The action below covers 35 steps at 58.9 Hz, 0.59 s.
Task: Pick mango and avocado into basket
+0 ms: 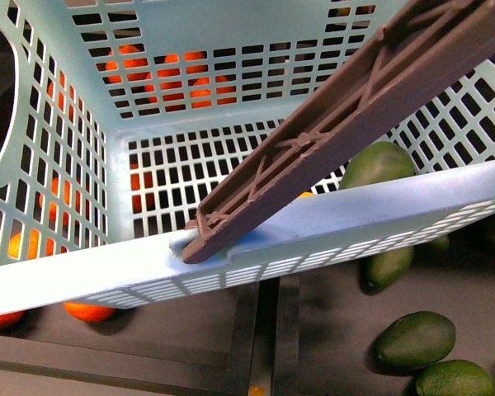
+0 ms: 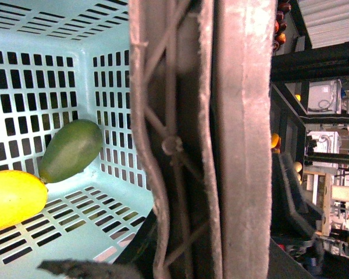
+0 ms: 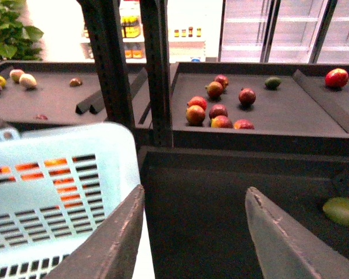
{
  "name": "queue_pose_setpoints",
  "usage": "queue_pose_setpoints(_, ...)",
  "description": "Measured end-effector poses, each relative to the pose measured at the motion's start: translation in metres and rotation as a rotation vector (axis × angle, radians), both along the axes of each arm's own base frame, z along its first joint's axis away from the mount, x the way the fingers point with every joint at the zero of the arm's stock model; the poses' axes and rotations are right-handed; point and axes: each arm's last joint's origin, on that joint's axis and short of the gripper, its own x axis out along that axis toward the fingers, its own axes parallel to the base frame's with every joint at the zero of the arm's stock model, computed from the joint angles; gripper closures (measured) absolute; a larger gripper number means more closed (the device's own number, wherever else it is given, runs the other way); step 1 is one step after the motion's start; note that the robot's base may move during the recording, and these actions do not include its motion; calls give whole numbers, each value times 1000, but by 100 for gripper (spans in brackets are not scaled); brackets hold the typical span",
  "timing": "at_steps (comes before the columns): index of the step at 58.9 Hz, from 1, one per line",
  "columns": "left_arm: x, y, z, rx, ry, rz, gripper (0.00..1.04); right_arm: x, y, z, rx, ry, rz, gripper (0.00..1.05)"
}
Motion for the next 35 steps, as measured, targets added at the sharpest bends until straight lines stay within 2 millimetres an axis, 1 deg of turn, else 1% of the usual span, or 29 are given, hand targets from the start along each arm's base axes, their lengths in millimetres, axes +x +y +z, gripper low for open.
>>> queue_pose_setpoints(4, 0, 0, 0, -1, 1, 0, 89, -9, -3, -9, -3, 9, 2, 74)
queue_pose_setpoints(9, 0, 0, 0, 0, 0, 2, 89, -19, -7, -14, -2, 4, 3, 86)
queue_pose_setpoints(10, 0, 0, 0, 1, -1, 1, 89, -23, -8, -16, -2, 3, 3, 91)
queue_pose_setpoints(13, 0, 0, 0, 2, -2, 1, 89, -31, -11, -21, -2, 1, 1, 103)
queue_pose_setpoints(20, 0, 0, 0, 1, -1, 0, 89, -43, -15, -29, -5, 2, -3, 103)
queue_pose_setpoints(23, 0, 0, 0, 1, -1, 0, 89, -48, -19, -32, -4, 2, 23, 103)
queue_pose_setpoints(29, 0, 0, 0, 1, -1, 1, 89, -56, -26, -36, -4, 1, -4, 103)
queue_pose_setpoints(35, 0, 0, 0, 2, -2, 0, 89, -66, -26, -41, -4, 3, -2, 103)
